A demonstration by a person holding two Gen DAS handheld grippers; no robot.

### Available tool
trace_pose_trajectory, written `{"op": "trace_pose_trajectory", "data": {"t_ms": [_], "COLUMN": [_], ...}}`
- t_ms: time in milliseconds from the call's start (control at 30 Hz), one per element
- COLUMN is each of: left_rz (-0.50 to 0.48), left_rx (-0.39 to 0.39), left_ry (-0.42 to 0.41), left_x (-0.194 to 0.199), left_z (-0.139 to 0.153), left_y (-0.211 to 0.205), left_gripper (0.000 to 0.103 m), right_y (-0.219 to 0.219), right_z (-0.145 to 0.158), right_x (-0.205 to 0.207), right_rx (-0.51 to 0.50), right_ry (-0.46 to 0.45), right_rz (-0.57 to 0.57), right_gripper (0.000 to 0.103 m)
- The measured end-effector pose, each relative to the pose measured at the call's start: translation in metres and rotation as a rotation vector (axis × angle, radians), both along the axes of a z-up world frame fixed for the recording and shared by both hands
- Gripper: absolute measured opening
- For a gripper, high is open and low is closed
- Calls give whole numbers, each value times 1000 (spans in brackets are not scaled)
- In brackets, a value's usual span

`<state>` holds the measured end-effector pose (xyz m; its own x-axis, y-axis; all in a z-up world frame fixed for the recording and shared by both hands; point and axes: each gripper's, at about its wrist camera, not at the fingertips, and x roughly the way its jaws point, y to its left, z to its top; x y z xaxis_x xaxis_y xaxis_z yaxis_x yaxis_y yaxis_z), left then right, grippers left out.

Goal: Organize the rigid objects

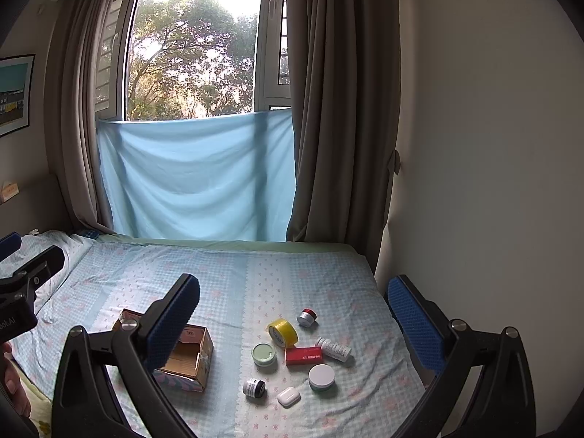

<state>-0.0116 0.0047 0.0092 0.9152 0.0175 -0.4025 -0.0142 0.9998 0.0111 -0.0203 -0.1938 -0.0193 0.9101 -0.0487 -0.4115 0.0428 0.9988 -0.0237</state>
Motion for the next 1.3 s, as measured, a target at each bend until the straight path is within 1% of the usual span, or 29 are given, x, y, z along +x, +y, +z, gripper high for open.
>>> {"op": "trace_pose_trajectory", "data": {"t_ms": [200, 400, 500, 600, 767, 867, 933, 1033, 1133, 1233, 1300], "left_rz": [-3, -24, -48, -69, -93, -99, -109, -129, -143, -158, -167], "left_rx": [-7, -17, -21, -24, -38, -16, -12, -14, -2, 10, 32], "left_ry": [3, 49, 80, 108, 214, 281, 338, 417, 498, 586, 636], "left_x": [3, 21, 37, 55, 95, 127, 150, 183, 215, 244, 261], "left_z": [2, 6, -3, -22, -65, -98, -125, -167, -216, -269, -303], "left_y": [3, 10, 12, 6, -21, -46, -63, -85, -105, -120, -128], "left_gripper": [103, 103, 103, 103, 103, 103, 103, 103, 103, 103, 103], "right_y": [1, 2, -3, -15, -49, -77, -96, -119, -134, -150, -161], "right_z": [0, 4, -3, -17, -55, -83, -106, -143, -189, -239, -271], "right_x": [0, 11, 21, 36, 73, 105, 129, 167, 207, 246, 267], "right_rx": [1, 21, 29, 40, 57, 66, 68, 23, -20, 4, 23], "right_ry": [0, 43, 67, 93, 190, 239, 273, 327, 392, 479, 528], "right_rz": [-2, -11, -29, -54, -73, -71, -46, 8, 100, 187, 213], "right_gripper": [103, 103, 103, 103, 103, 103, 103, 103, 103, 103, 103]}}
